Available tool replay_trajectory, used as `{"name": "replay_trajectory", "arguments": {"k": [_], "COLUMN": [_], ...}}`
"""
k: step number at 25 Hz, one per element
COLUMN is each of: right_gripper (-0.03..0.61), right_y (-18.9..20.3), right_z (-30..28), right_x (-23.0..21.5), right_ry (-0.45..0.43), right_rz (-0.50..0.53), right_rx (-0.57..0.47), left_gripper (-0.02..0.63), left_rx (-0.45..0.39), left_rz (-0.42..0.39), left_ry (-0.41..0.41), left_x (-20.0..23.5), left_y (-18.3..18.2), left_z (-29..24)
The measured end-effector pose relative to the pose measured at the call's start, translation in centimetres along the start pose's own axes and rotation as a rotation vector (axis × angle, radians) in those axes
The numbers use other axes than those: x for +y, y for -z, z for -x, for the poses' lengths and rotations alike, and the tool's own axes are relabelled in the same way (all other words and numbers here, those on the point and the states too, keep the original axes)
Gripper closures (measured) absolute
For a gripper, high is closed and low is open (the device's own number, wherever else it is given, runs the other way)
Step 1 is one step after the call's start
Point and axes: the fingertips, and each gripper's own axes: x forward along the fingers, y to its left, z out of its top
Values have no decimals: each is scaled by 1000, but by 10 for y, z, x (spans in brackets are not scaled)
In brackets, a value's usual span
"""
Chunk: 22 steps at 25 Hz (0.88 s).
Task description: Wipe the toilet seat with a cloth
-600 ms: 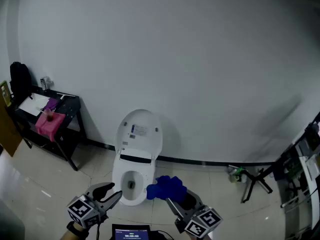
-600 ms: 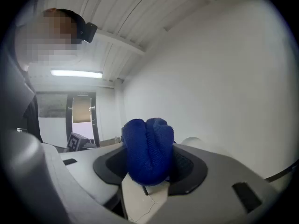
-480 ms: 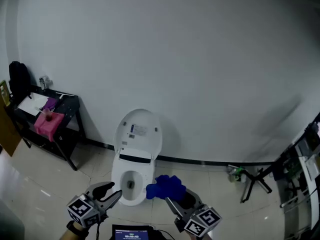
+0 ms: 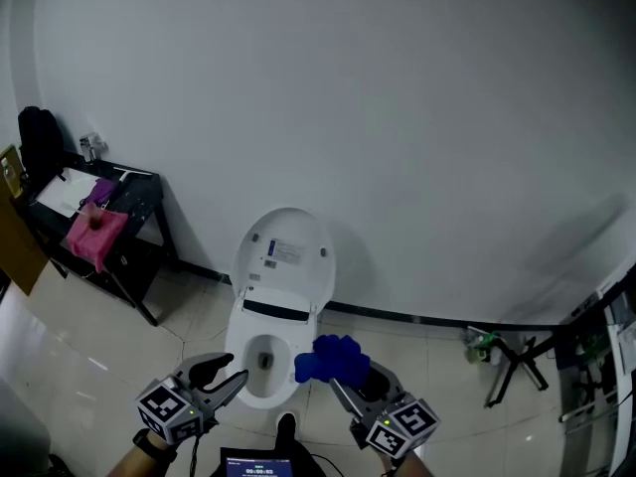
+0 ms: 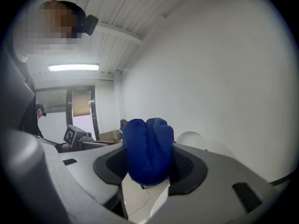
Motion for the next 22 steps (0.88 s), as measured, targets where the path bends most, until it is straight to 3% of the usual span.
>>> {"name": "replay_trajectory", "arguments": {"k": [11,16,22], "right_gripper": [347,347,347], "right_y": [64,147,277], "right_z": [-118,-175,-235], "right_x": [-114,-167,-222], "right_ry": [-27,-44,-58], "right_rz": [0,-14,-11], "right_rx": [203,361,561], "left_gripper": [420,411,396], "left_rx": [106,186,270], "left_rz": [57,91,127], "left_ry": [-8,-30,-56], "left_x": [81,127,178], "left_y": [35,86,166], "left_z": [-107,-148,-185]}}
